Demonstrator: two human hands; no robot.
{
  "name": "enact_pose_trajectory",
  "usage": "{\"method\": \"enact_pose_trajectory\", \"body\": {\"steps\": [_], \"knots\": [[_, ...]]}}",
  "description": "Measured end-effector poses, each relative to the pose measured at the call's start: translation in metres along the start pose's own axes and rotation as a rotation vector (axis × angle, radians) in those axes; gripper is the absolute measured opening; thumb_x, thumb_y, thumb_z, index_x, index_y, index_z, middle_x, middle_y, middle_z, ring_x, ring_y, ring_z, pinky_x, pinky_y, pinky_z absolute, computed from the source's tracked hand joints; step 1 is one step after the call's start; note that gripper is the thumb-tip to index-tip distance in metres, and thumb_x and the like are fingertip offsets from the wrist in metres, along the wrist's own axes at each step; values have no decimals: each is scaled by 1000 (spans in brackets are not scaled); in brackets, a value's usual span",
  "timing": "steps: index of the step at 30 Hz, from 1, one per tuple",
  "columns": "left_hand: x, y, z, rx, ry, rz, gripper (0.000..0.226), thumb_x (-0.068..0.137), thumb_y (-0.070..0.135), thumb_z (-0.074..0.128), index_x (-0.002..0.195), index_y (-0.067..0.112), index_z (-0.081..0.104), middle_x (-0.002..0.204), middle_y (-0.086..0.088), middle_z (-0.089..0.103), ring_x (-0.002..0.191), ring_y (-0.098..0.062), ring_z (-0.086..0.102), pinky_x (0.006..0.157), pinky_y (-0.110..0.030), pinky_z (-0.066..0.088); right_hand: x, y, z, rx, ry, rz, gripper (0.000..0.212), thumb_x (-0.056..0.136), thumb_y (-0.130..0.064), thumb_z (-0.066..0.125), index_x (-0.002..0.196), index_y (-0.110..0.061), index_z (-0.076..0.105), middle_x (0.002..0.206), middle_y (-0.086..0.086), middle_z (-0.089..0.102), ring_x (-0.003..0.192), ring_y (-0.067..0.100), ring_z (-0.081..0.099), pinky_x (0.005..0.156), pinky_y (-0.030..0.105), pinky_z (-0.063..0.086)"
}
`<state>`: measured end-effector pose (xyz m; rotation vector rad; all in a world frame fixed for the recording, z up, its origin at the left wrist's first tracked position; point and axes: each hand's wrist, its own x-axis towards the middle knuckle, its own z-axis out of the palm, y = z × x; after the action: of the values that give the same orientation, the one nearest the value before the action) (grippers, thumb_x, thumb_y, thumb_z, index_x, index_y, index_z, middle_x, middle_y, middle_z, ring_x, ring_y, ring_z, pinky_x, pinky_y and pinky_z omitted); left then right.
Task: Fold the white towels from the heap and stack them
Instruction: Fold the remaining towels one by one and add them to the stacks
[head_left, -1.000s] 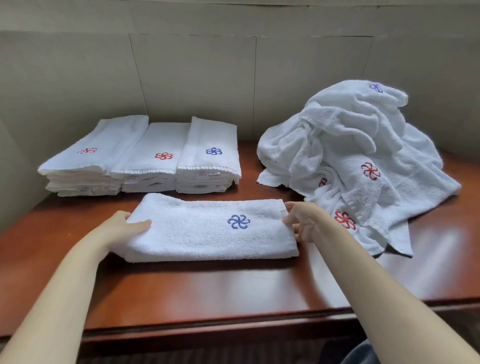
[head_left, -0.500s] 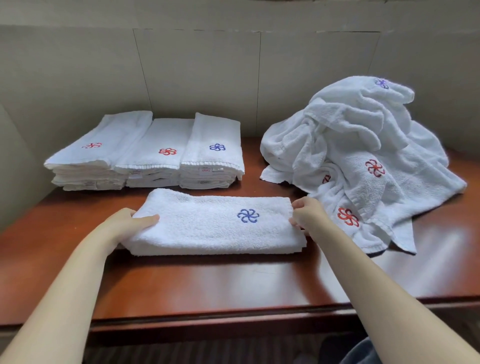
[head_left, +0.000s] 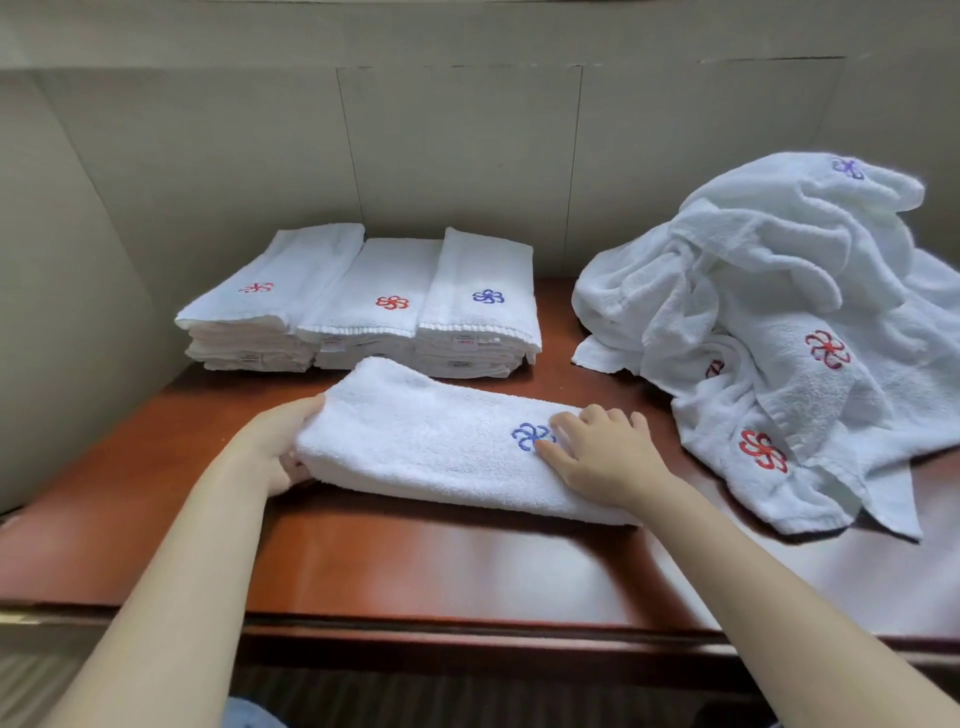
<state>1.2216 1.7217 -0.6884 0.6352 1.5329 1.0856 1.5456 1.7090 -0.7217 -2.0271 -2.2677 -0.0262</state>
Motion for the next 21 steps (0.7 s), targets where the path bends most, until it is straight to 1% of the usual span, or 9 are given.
{"method": "enact_pose_trajectory", "body": {"steps": [3,6,7,9,11,13,16,19,21], "knots": [[-4,-3,-5,137,-12,11,34,88,45,62,109,19,60,104,-5,66,89,-25,64,64,-35,53,6,-5,2,7,18,25,50,91,-63,25,120,-30,50,117,7,53,111,29,46,96,42,29],[-10,-8,-5,249,-131,-34,39,81,27,73,115,13,57,109,-10,64,92,-25,64,62,-36,56,14,-6,2,124,-76,56,55,94,-60,23,136,-29,40,137,7,46,135,28,32,110,47,16],[-11,-9,-4,253,-137,-26,40,81,18,73,116,10,57,107,-10,64,91,-23,63,59,-33,56,16,-6,-1,145,-98,71,55,95,-58,24,138,-27,40,139,7,46,137,27,31,113,49,11],[-8,-9,-2,148,-52,51,37,81,8,71,115,5,58,98,-7,65,82,-18,62,51,-23,54,17,-10,-7,107,-58,69,49,95,-56,28,123,-22,50,127,9,54,122,28,47,106,45,24],[-2,-6,-3,-1,92,169,31,84,8,69,113,2,59,93,-7,64,71,-12,60,45,-14,50,16,-16,-14,126,-29,30,39,94,-54,36,86,-21,54,103,4,63,95,25,56,79,34,38],[4,-5,-7,-107,181,239,34,88,12,67,118,1,55,102,-11,61,68,-11,62,53,-17,53,14,-25,-19,230,-149,-24,48,91,-56,43,61,-18,46,74,-2,60,69,19,54,57,29,36],[8,-11,-8,-112,127,163,47,88,19,68,125,-4,50,116,-15,62,96,-24,64,76,-30,52,9,-41,-22,278,-357,-108,57,86,-62,47,52,-16,42,53,-3,54,48,15,54,52,26,40],[8,-21,3,23,120,186,39,86,12,68,116,-9,55,114,-22,64,98,-31,64,86,-38,52,5,-51,-25,386,-436,-112,57,86,-61,48,50,-17,42,50,1,55,41,16,52,47,23,39],[4,-24,13,91,152,263,29,86,4,64,112,-5,56,114,-22,63,98,-32,63,87,-41,51,3,-55,-27,485,-573,-105,53,89,-58,47,53,-18,48,49,0,57,38,15,52,43,20,39]]}}
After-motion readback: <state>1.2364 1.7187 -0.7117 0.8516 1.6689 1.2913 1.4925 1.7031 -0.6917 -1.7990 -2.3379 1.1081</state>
